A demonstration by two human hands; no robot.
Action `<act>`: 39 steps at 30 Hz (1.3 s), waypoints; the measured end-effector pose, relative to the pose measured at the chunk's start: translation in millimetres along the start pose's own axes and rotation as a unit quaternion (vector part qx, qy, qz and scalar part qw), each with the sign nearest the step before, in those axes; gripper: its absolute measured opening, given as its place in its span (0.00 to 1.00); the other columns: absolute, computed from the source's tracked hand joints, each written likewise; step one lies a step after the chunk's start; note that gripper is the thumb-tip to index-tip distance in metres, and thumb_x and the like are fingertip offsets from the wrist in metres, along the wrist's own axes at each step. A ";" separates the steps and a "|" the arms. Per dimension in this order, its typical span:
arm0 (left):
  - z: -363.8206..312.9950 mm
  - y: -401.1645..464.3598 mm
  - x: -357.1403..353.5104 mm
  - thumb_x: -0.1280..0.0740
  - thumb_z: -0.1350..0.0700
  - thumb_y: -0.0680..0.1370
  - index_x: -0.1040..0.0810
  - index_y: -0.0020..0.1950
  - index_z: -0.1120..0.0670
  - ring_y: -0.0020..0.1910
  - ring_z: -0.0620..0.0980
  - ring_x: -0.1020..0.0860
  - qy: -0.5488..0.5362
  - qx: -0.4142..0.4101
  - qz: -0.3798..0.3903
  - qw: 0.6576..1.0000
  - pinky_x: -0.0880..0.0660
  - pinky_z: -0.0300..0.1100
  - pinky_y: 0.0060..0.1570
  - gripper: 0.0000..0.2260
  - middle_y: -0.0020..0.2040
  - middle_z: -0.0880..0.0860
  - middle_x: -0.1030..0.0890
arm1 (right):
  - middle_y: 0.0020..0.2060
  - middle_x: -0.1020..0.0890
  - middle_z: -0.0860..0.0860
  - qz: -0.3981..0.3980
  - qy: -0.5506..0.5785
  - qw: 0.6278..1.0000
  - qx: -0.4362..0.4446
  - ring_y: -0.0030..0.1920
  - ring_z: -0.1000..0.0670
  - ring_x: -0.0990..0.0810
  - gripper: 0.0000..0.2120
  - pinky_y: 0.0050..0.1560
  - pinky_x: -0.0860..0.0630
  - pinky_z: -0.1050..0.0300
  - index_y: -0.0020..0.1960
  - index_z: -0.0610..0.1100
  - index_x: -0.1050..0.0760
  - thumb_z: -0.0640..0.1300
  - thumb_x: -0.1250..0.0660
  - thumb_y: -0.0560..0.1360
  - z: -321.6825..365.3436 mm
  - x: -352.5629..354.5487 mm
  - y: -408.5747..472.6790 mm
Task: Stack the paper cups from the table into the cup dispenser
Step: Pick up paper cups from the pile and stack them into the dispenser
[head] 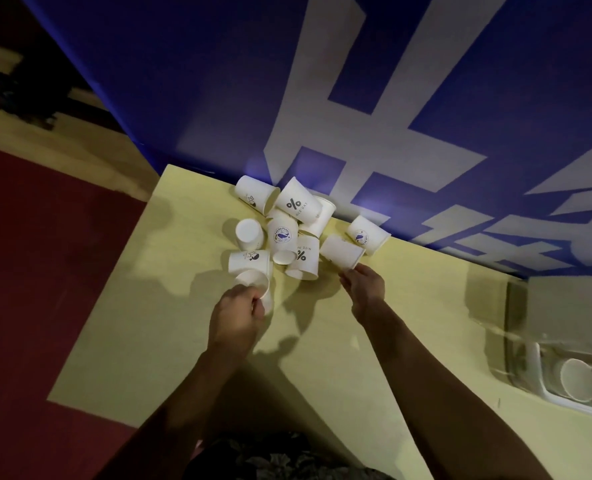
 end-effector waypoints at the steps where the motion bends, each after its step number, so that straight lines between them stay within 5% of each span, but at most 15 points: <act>1: -2.9 -1.1 3.6 0.37 0.57 0.73 0.20 0.45 0.55 0.41 0.54 0.24 -0.014 -0.009 -0.009 1.000 0.30 0.43 0.41 0.07 0.39 0.53 0.22 | 0.41 0.17 0.46 -0.012 -0.007 1.000 0.010 0.46 0.46 0.19 0.09 0.56 0.20 0.52 0.43 0.44 0.20 0.31 0.31 0.73 0.3 2.2 -3.2; 8: -43.7 -8.3 19.4 0.31 0.62 0.72 0.20 0.44 0.54 0.39 0.50 0.24 -0.079 -0.088 -0.038 0.992 0.27 0.42 0.40 0.04 0.39 0.49 0.21 | 0.40 0.15 0.54 -0.027 -0.079 0.986 0.147 0.44 0.50 0.17 0.04 0.48 0.20 0.53 0.47 0.50 0.17 0.45 0.30 0.75 -9.4 45.0 -47.5; 15: -116.2 -26.4 2.3 0.31 0.62 0.71 0.22 0.42 0.53 0.39 0.47 0.25 -0.094 -0.160 -0.031 0.982 0.27 0.41 0.40 0.05 0.39 0.47 0.22 | 0.45 0.17 0.56 -0.065 -0.230 0.898 0.370 0.43 0.59 0.20 0.04 0.42 0.28 0.70 0.50 0.46 0.18 0.42 0.31 0.77 0.1 119.2 -96.0; 24: -220.8 -77.2 -52.3 0.31 0.61 0.72 0.22 0.41 0.53 0.39 0.47 0.24 -0.089 -0.192 -0.035 0.977 0.26 0.43 0.40 0.04 0.39 0.47 0.22 | 0.43 0.15 0.55 -0.182 -0.355 0.767 0.503 0.48 0.47 0.25 0.06 0.45 0.28 0.54 0.47 0.49 0.16 0.41 0.25 0.71 16.5 240.1 -116.8; 39: -387.4 -170.8 -176.8 0.32 0.60 0.73 0.21 0.42 0.53 0.40 0.47 0.23 -0.083 -0.228 -0.013 0.970 0.27 0.40 0.41 0.02 0.41 0.48 0.21 | 0.40 0.19 0.52 -0.189 -0.338 0.756 0.528 0.48 0.48 0.25 0.06 0.43 0.30 0.61 0.44 0.45 0.18 0.35 0.28 0.72 30.7 458.1 -79.3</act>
Point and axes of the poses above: each hand's wrist, its own y-axis towards the middle knuckle, its own x-axis out of the back of the hand, z = x × y, the point moved 4 cm from there along y, towards the middle knuckle
